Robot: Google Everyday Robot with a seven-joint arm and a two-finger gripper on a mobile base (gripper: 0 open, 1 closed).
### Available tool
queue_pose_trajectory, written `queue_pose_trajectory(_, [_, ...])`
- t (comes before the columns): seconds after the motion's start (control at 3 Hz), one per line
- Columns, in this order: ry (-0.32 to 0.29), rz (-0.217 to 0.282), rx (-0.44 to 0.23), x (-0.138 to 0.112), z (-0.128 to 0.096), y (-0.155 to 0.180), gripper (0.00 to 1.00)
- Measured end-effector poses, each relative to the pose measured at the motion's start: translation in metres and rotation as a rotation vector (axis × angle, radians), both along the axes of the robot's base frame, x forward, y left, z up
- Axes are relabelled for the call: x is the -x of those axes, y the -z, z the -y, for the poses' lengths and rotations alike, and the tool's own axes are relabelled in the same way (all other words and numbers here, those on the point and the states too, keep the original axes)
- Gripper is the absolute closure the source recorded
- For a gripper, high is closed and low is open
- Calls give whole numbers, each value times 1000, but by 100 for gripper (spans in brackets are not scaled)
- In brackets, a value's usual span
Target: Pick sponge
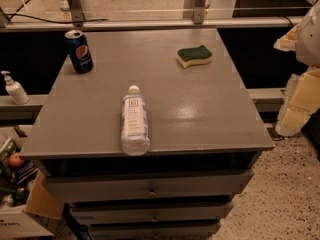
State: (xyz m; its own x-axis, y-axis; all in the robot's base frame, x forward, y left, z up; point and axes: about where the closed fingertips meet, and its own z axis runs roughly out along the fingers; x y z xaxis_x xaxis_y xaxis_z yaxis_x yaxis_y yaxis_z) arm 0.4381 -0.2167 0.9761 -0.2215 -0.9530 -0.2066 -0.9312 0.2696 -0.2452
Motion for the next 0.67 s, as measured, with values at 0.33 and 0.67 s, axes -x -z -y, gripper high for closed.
queue_pose_trajectory(0.33, [1,3,-1,0,0,-1,0])
queue_pose_trajectory(0.67, [2,12,-62,-14,-3,13,0])
